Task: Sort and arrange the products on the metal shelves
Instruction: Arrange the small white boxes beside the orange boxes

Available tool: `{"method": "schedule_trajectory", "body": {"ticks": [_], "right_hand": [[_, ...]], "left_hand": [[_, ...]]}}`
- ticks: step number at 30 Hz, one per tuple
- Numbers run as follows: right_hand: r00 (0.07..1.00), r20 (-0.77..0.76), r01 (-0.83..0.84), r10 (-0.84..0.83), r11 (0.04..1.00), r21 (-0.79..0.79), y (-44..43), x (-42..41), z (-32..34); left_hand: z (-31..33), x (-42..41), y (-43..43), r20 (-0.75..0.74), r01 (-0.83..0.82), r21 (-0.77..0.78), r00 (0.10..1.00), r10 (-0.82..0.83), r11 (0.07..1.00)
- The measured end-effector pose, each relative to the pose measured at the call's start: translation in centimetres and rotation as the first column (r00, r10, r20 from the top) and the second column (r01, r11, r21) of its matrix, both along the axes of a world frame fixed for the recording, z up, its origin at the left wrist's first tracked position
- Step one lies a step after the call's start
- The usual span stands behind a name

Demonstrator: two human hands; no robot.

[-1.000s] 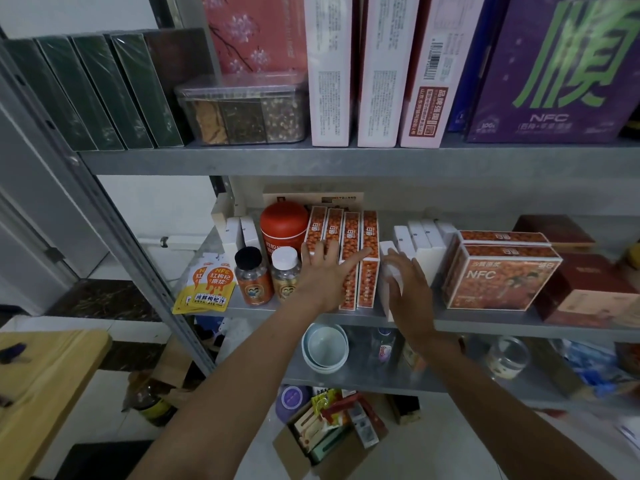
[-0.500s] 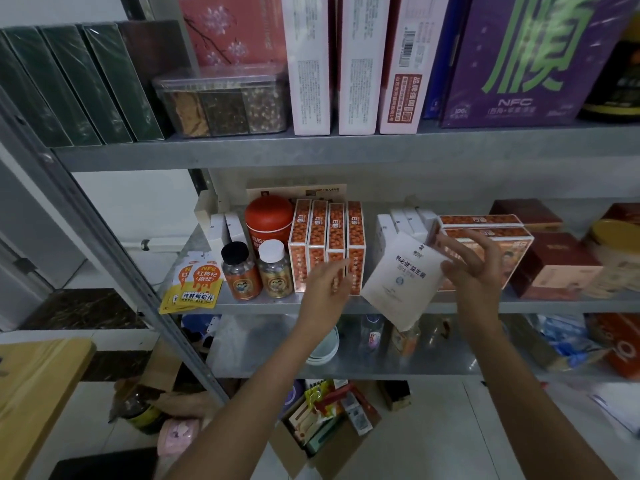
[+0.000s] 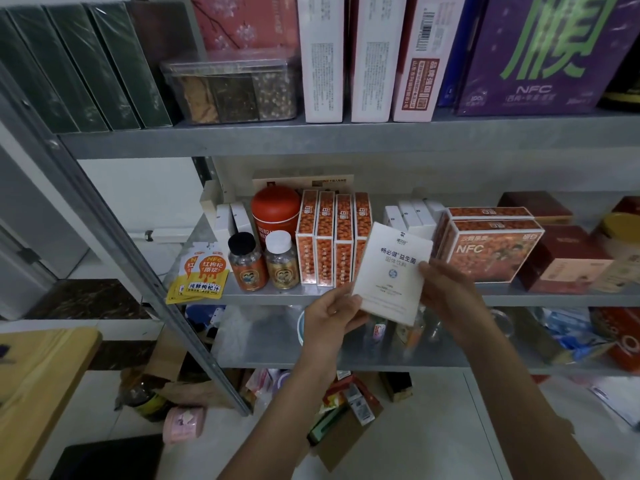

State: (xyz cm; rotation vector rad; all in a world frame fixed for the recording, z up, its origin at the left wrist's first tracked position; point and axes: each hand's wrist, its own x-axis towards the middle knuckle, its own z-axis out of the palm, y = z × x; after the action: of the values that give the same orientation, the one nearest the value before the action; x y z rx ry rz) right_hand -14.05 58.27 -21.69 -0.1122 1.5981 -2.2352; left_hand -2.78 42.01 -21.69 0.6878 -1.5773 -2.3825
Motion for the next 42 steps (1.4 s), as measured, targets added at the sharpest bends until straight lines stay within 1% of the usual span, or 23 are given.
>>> {"method": "schedule_trajectory", "body": {"ticks": [2, 4, 7, 9, 11, 12, 13, 15, 16, 17, 19, 22, 23, 26, 28, 30, 32, 34, 36, 37, 38, 40, 42], "right_hand": [[0.993, 0.074, -0.095, 0.093, 0.995, 0.014, -0.5, 0.8, -0.7], [0.986, 0.117, -0.123, 0.121, 0.992, 0.016, -0.8, 1.2, -1.2], [0.988, 0.118, -0.099, 0.096, 0.995, 0.020, -0.8, 1.4, -1.2], [0.990, 0.122, -0.076, 0.073, 0.997, 0.015, -0.7, 1.3, -0.8], [0.990, 0.131, -0.062, 0.061, 0.998, 0.005, -0.7, 1.4, -0.6], [0.990, 0.131, -0.058, 0.057, 0.998, 0.004, -0.8, 1.5, -0.5], [0.990, 0.128, -0.052, 0.051, 0.999, 0.003, -0.9, 1.6, -0.4], [0.991, 0.129, -0.033, 0.033, 0.999, -0.007, -1.1, 1.8, -0.5], [0.991, 0.135, -0.019, 0.021, 1.000, -0.018, -1.2, 1.9, -0.6], [0.990, 0.140, -0.007, 0.011, 1.000, -0.027, -1.3, 2.0, -0.6], [0.991, 0.135, 0.012, -0.007, 0.999, -0.034, -1.6, 2.2, -0.6], [0.991, 0.132, 0.030, -0.024, 0.999, -0.044, -2.2, 2.6, -0.6], [0.991, 0.135, 0.032, -0.025, 0.998, -0.051, -2.4, 2.9, -0.6], [0.991, 0.135, 0.031, -0.024, 0.998, -0.051, -2.8, 3.7, -0.5], [0.993, 0.119, 0.012, -0.008, 0.999, -0.033, -2.8, 3.9, -0.3], [0.993, 0.108, -0.039, 0.042, 0.999, -0.031, -2.7, 3.9, -0.1], [0.987, 0.107, -0.107, 0.116, 0.990, -0.093, -2.6, 3.7, 0.2], [0.979, 0.104, -0.149, 0.176, 0.962, -0.227, -2.4, 3.4, 0.4], [0.964, 0.087, -0.204, 0.252, 0.907, -0.369, -2.4, 2.8, 0.6], [0.953, 0.074, -0.239, 0.294, 0.878, -0.415, -2.4, 2.5, 0.7], [0.941, 0.057, -0.277, 0.334, 0.854, -0.440, -2.5, 2.2, 0.8], [0.918, 0.014, -0.344, 0.396, 0.813, -0.471, -2.6, 1.8, 0.8], [0.915, -0.002, -0.360, 0.403, 0.815, -0.454, -2.7, 1.5, 0.8]], "left_hand": [[0.0, 0.1, 0.2, 0.000, -0.064, 0.020, 0.998, 0.064, 0.998], [-0.1, 0.2, 0.3, 0.001, -0.099, 0.024, 0.995, 0.099, 0.995], [-0.4, 0.2, 0.6, -0.004, -0.102, 0.014, 0.995, 0.102, 0.995], [-0.5, 0.1, 0.7, -0.036, -0.096, -0.015, 0.995, 0.095, 0.995], [-0.6, 0.0, 1.0, -0.093, -0.099, -0.067, 0.991, 0.093, 0.993], [-0.8, 0.1, 1.3, -0.117, -0.123, -0.133, 0.987, 0.108, 0.983], [-1.0, 0.1, 1.5, -0.139, -0.169, -0.241, 0.981, 0.139, 0.956], [-1.8, 0.3, 2.0, -0.204, -0.287, -0.462, 0.955, 0.214, 0.839], [-2.0, 0.4, 2.3, -0.241, -0.330, -0.533, 0.942, 0.234, 0.779], [-2.2, 0.5, 2.6, -0.265, -0.343, -0.587, 0.937, 0.227, 0.733], [-2.4, 0.6, 3.3, -0.255, -0.300, -0.686, 0.952, 0.168, 0.663], [-2.6, 0.5, 4.0, -0.191, -0.239, -0.791, 0.971, 0.143, 0.563], [-2.6, 0.4, 4.1, -0.178, -0.232, -0.806, 0.972, 0.150, 0.544], [-2.5, 0.1, 3.8, -0.170, -0.236, -0.815, 0.970, 0.172, 0.529], [-2.4, 0.1, 3.4, -0.165, -0.246, -0.814, 0.967, 0.196, 0.527], [-2.3, 0.3, 3.2, -0.169, -0.256, -0.813, 0.963, 0.209, 0.523], [-2.1, 0.6, 3.1, -0.182, -0.269, -0.789, 0.961, 0.208, 0.552], [-1.7, 0.9, 3.1, -0.194, -0.267, -0.715, 0.964, 0.184, 0.646], [-1.3, 1.3, 3.4, -0.183, -0.220, -0.602, 0.974, 0.136, 0.768], [-1.3, 1.5, 3.5, -0.187, -0.196, -0.542, 0.976, 0.110, 0.817], [-1.3, 1.7, 3.6, -0.199, -0.179, -0.489, 0.976, 0.091, 0.854], [-1.4, 1.9, 3.8, -0.222, -0.146, -0.417, 0.973, 0.055, 0.897], [-1.6, 1.8, 3.8, -0.223, -0.114, -0.383, 0.974, 0.028, 0.917]]}}
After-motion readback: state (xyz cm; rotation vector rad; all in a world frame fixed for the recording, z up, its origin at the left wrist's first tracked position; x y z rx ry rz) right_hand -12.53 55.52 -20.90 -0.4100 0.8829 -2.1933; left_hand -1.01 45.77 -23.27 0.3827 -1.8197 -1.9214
